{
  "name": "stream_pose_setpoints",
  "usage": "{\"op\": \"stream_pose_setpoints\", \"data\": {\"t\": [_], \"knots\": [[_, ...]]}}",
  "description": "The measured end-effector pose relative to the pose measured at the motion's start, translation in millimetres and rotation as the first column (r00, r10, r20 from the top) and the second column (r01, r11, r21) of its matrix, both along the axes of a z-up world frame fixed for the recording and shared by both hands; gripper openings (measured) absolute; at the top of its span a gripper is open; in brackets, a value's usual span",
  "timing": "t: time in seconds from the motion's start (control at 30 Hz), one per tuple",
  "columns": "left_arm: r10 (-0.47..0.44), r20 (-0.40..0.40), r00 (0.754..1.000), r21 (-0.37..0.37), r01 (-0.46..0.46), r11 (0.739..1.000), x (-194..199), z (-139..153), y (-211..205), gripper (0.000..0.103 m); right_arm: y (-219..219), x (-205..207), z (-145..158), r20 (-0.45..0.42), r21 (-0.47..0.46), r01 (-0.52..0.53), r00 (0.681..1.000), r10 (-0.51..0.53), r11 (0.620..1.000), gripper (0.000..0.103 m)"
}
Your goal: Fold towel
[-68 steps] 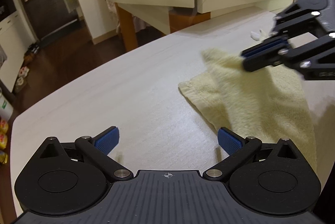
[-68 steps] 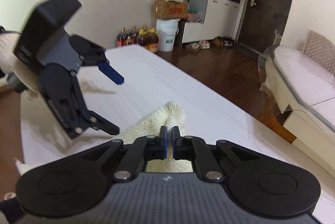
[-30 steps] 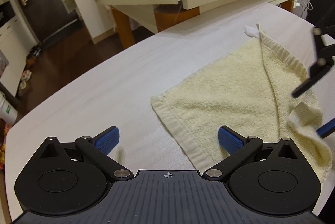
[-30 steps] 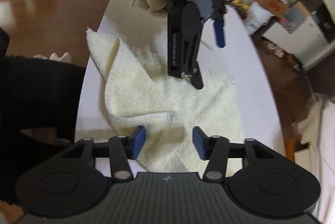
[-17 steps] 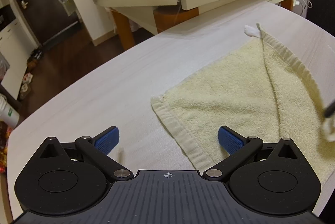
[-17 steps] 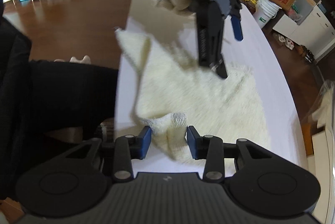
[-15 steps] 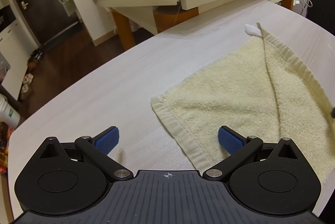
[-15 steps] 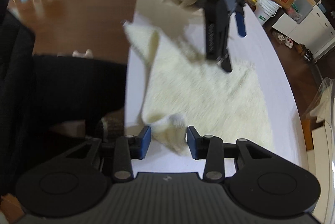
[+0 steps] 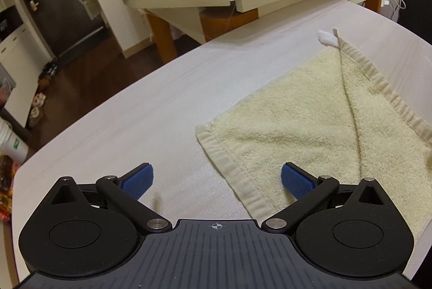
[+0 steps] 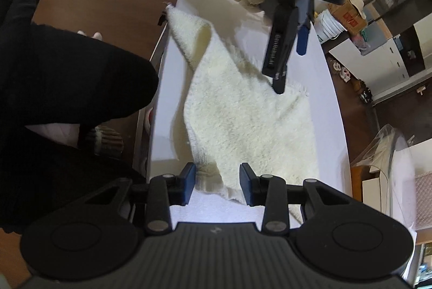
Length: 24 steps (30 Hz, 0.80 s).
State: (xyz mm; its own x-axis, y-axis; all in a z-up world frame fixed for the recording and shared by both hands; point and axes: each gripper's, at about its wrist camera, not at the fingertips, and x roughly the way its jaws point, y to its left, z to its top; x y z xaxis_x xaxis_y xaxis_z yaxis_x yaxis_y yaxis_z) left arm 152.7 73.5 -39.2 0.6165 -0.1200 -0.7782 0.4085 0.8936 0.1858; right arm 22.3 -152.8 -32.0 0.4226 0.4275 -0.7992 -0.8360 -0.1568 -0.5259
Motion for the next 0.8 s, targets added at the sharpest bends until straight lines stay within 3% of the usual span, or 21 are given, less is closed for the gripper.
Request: {"op": "stream_pose_setpoints", "data": {"t": [0.2,0.37,0.6,0.73,0.77,0.8], "knots": [[0.009,0.008,1.000,-0.008,-0.008,1.000,-2,-1,1,0.103,-6,-12,-13,0.041,0.033,0.041,0.998,-0.042,0.999,0.012],[0.025,0.045,0.999,-0.047,-0.023,0.999,-11,6,5,0.103,-20,-19,-7,0.000,0.122,0.135,0.991,-0.136,0.983,0.011],[-0.147,0.070,0.987,-0.086,0.153,0.984,-71,37,12,0.103,-55,-12,8,-0.183,0.260,0.333,0.939,-0.292,0.906,0.011],[-0.306,0.053,0.951,-0.011,0.307,0.952,-115,41,7,0.102,-67,-3,15,-0.253,0.299,0.408,0.905,-0.341,0.862,0.011],[-0.328,0.045,0.944,0.002,0.328,0.945,-122,40,5,0.098,-70,0,17,-0.274,0.308,0.429,0.895,-0.353,0.849,0.011],[-0.350,0.037,0.936,0.014,0.350,0.937,-128,38,4,0.086,-73,2,20,-0.293,0.315,0.446,0.885,-0.362,0.837,0.011]]}}
